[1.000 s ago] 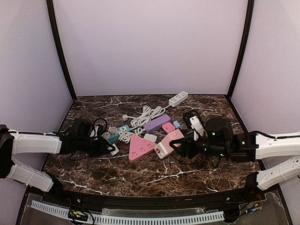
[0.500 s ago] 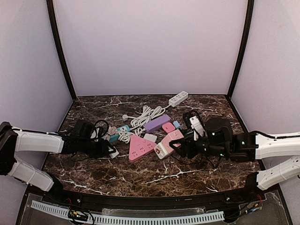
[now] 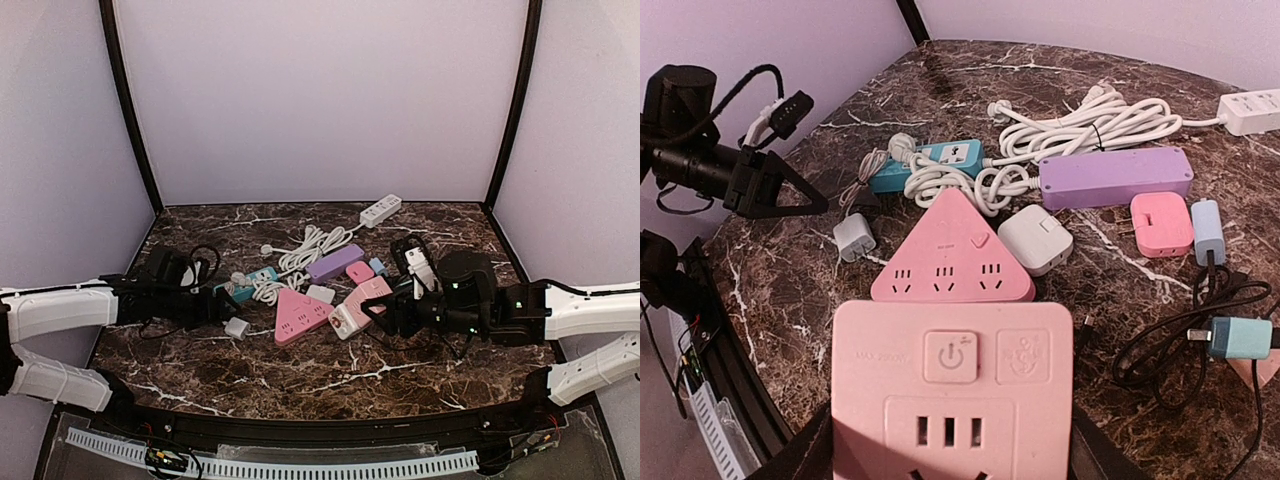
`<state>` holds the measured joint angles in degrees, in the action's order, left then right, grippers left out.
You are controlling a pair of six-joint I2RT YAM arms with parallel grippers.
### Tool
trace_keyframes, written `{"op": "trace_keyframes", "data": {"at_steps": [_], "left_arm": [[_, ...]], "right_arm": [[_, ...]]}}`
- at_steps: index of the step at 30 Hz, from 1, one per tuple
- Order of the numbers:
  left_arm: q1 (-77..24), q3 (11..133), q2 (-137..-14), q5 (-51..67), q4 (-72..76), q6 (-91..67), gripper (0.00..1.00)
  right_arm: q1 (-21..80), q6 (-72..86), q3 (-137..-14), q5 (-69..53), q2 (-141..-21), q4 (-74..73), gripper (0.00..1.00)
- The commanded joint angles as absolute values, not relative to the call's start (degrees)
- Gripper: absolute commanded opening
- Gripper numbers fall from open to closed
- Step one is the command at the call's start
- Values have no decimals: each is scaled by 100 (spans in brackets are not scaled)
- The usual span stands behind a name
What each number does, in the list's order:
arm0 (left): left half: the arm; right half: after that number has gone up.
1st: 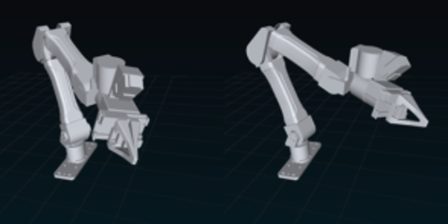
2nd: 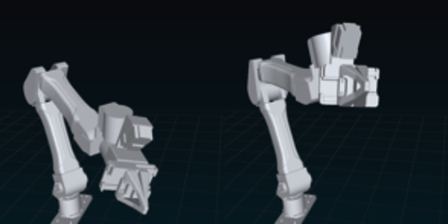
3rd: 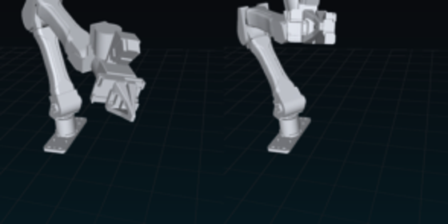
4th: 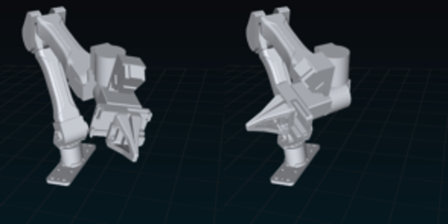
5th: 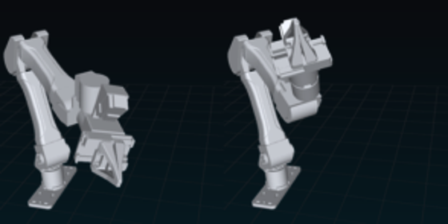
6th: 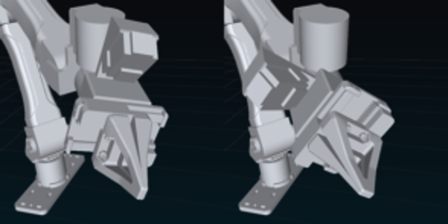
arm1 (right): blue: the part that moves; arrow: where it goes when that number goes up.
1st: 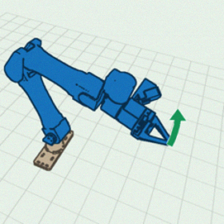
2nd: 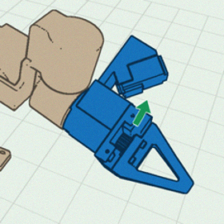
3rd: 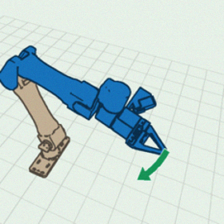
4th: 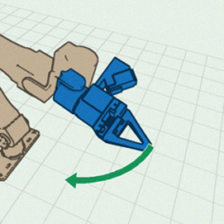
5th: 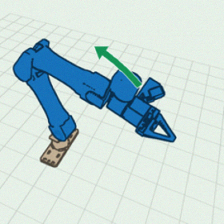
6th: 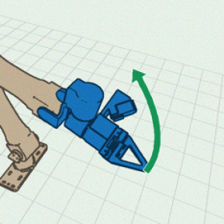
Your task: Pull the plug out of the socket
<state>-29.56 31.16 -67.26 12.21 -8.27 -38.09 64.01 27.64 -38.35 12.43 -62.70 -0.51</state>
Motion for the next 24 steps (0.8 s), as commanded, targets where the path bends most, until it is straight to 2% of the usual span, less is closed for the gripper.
{"op": "trace_keyframes", "data": {"at_steps": [1,5,11,19,24], "left_arm": [[-3232,3654,-6123,713,-1508,-3094,84],[-3716,4105,-5964,404,-1640,-2200,84],[-5009,4779,-6326,221,-1396,-1126,85],[-6285,4672,-6610,-299,-71,-398,83],[-6492,4635,-6982,-201,464,98,84]], "right_arm": [[6347,2955,-4062,1205,-6132,339,0],[6329,3203,-4301,1381,-6285,56,0],[6328,3561,-4860,1518,-6600,-566,0],[6328,3826,-5033,1204,-6745,-501,0],[6325,3803,-5069,896,-6794,-304,0]]}}
